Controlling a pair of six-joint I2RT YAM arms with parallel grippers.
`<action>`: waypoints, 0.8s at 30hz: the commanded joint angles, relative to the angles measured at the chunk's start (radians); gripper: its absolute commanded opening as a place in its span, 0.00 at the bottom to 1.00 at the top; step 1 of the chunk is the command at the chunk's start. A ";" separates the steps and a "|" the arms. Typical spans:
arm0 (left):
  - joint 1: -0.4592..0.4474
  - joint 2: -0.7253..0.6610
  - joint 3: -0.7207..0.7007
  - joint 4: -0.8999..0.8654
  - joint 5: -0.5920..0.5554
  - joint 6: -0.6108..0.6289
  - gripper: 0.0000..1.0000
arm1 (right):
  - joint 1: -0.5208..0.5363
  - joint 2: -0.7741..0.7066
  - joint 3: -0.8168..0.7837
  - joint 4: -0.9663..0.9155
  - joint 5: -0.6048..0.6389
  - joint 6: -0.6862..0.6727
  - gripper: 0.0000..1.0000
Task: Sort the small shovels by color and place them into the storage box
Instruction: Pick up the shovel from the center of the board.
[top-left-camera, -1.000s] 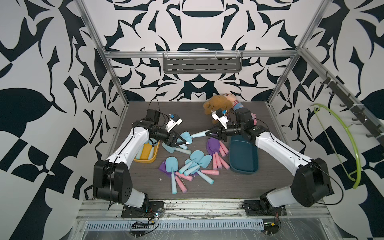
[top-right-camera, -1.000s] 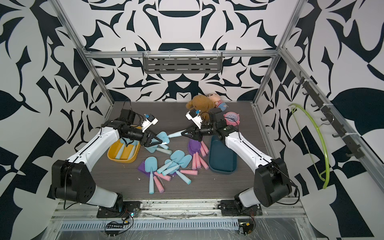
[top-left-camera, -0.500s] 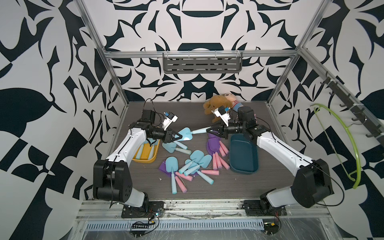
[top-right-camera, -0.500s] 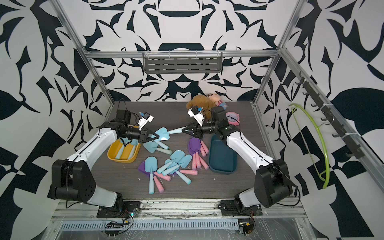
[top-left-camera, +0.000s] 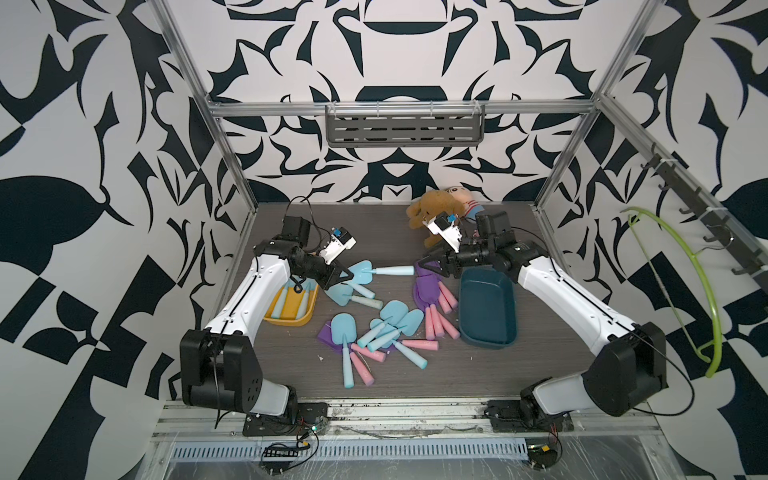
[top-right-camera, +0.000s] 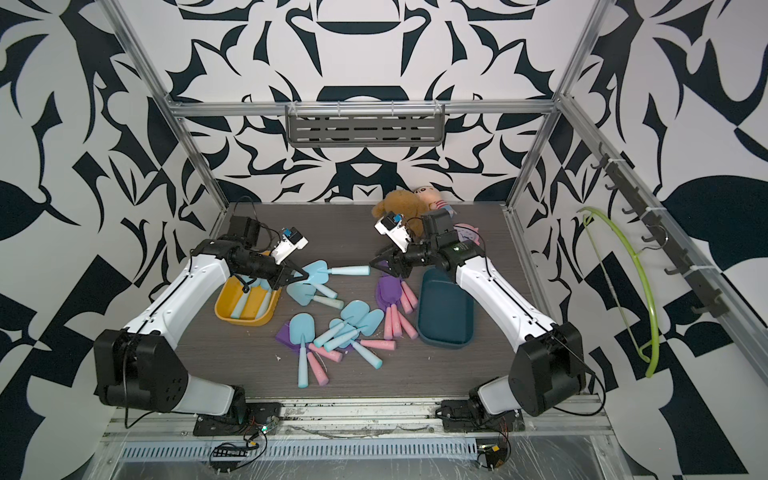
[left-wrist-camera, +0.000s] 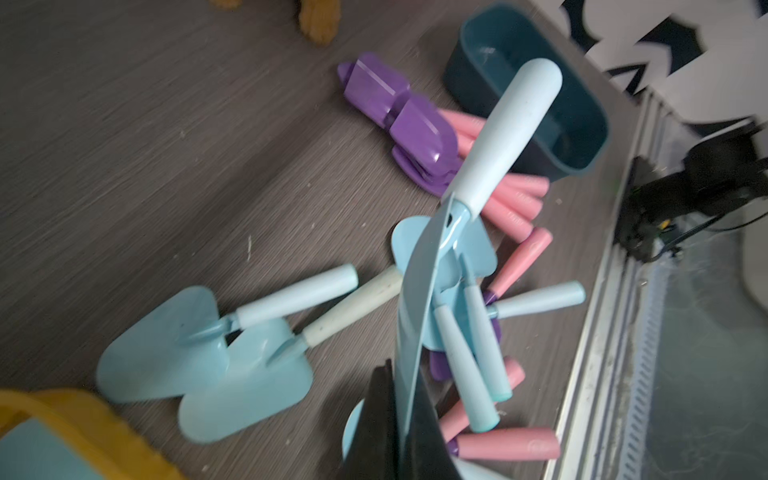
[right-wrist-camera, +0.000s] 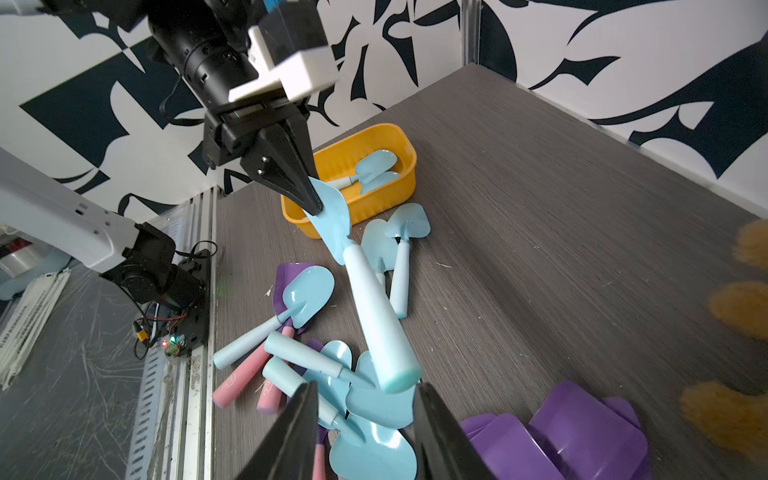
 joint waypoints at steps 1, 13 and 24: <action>-0.077 -0.010 0.030 -0.102 -0.203 0.124 0.00 | 0.075 0.002 0.086 -0.131 0.081 -0.089 0.43; -0.184 0.034 0.079 -0.146 -0.243 0.133 0.00 | 0.279 0.232 0.206 -0.087 0.081 -0.054 0.43; -0.184 0.007 0.066 -0.164 -0.128 0.156 0.00 | 0.278 0.286 0.190 0.014 0.112 -0.012 0.43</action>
